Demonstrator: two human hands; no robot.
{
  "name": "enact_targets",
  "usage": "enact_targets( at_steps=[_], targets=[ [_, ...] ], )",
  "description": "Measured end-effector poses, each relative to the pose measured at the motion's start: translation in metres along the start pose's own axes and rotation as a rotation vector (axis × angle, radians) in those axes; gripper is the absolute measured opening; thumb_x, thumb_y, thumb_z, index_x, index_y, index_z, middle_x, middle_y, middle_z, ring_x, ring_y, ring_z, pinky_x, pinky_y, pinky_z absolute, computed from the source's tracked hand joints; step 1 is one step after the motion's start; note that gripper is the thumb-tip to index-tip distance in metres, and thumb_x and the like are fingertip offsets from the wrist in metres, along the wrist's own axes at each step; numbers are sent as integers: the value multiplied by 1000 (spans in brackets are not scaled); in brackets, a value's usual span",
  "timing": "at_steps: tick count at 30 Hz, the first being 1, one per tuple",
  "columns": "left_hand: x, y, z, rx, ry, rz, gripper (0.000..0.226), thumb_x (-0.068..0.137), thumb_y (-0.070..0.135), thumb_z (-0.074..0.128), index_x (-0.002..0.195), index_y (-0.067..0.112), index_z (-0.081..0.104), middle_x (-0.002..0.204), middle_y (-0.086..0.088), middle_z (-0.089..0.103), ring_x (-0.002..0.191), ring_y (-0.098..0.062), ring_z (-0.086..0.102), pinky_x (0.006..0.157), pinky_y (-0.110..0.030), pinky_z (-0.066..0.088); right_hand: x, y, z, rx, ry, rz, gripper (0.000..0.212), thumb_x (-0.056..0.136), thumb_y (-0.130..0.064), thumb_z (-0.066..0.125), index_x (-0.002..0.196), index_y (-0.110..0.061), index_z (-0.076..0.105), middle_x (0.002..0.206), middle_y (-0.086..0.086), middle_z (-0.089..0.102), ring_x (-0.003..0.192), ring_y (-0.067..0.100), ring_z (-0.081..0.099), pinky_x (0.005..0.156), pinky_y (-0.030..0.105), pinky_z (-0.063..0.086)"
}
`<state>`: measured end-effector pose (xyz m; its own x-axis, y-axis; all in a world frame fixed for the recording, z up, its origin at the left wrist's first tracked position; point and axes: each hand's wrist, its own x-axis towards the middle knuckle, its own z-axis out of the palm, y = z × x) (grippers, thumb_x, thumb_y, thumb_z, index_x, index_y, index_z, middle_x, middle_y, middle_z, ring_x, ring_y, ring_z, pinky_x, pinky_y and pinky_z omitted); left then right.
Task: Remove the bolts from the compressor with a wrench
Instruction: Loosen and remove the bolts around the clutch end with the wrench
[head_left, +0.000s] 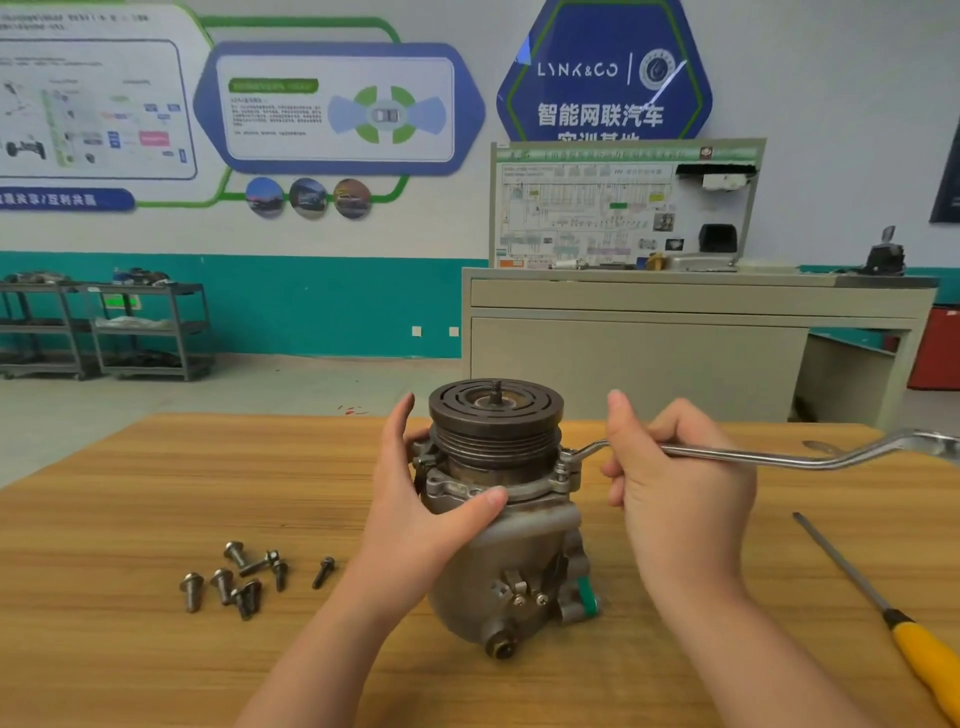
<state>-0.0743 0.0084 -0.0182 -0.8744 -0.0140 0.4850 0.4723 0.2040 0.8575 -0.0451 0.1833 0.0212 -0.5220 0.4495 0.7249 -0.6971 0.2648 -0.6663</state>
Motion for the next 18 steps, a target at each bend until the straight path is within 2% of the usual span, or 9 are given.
enact_targets(
  at_steps=[2,4,6,8,10,11,13,16,18],
  targets=[
    [-3,-1,4,36,39,25,104,48,71,75,125,78,6,139,19,37,132,-6,37,109,-36,34,-4,1,5,-21,29,-41,46,91,-20,65,54,-2,45,47,8,55,38,12,51,44,14,41],
    [-5,0,7,49,64,35,103,50,70,74,124,78,3,140,17,36,135,-11,35,114,-47,32,-10,-1,7,-113,30,-131,50,91,-27,62,53,-3,42,42,7,48,41,19,49,44,24,41],
    [-5,0,8,52,85,43,102,51,69,73,125,78,4,139,17,36,135,-12,35,114,-49,32,-13,-7,8,-249,-10,-308,46,91,-26,58,54,-11,35,43,-6,38,42,14,40,42,20,31],
    [-6,-1,9,46,98,49,99,52,67,72,125,76,6,138,16,37,134,-12,36,113,-49,32,-16,-15,12,-342,-63,-433,44,91,-15,60,62,-24,27,49,-15,24,45,9,27,43,14,22],
    [-6,0,10,42,103,48,98,52,66,72,127,74,8,138,14,37,134,-13,37,113,-48,32,-20,-22,17,-423,-74,-480,45,87,-9,61,68,-29,25,52,-18,17,42,1,22,43,9,22],
    [-6,1,10,40,104,44,99,51,65,72,127,73,8,139,13,37,134,-13,37,113,-49,32,-23,-24,20,-454,-69,-475,46,88,-9,60,68,-31,25,51,-19,17,42,-4,21,43,7,24],
    [-6,3,10,29,99,36,101,50,64,73,127,73,8,139,12,37,133,-14,38,113,-48,33,-30,-23,23,-460,-31,-394,46,92,-12,59,64,-30,27,49,-17,22,39,4,27,42,5,28],
    [-8,4,9,18,95,31,99,50,63,74,123,76,8,138,14,38,132,-12,40,114,-45,33,-34,-15,15,-248,59,-164,47,95,-18,61,55,-21,36,43,-9,37,45,8,45,42,7,32],
    [-9,4,9,11,92,35,98,51,63,74,122,78,8,138,16,38,132,-12,40,114,-45,33,-24,-11,4,-104,-3,-16,43,93,-23,62,55,-13,44,43,4,49,41,10,51,44,22,44]
  ],
)
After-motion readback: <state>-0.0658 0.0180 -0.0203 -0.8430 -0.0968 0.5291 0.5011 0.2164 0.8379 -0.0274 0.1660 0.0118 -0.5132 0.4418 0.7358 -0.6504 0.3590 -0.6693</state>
